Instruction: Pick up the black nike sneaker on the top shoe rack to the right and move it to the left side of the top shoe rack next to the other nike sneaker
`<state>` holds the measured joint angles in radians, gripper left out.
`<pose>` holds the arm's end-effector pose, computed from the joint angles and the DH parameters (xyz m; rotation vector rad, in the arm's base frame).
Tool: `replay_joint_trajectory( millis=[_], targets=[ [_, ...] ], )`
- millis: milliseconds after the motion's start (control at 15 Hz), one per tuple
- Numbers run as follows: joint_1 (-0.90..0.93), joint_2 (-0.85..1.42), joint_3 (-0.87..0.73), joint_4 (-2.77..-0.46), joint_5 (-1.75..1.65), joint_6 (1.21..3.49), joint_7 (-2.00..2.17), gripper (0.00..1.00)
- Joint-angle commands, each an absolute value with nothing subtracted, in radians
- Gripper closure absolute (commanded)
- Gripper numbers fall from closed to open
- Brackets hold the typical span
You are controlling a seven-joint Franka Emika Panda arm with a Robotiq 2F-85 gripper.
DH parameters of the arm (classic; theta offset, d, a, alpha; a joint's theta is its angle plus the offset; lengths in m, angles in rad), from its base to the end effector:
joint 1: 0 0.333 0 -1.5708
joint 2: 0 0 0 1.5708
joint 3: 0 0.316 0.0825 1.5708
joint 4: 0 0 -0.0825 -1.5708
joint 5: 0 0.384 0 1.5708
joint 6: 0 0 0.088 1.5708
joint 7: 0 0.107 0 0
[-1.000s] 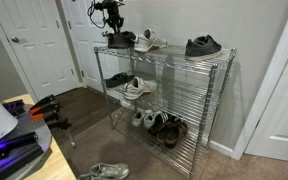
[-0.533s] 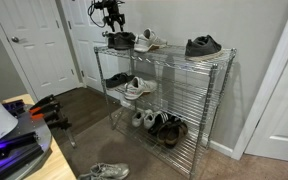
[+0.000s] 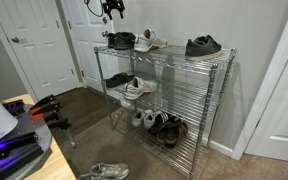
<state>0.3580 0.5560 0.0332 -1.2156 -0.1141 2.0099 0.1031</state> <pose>0.6894 0.2702 0.4793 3.0474 0.4873 0.3933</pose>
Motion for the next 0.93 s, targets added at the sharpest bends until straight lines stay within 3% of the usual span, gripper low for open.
replay_joint_trajectory(
  millis=[0,867],
  targets=[
    [0.360,0.436,0.011,-1.340,-0.136,2.038,0.136,0.00],
    [0.319,0.414,0.025,-1.343,-0.137,2.007,0.115,0.00]
  ],
)
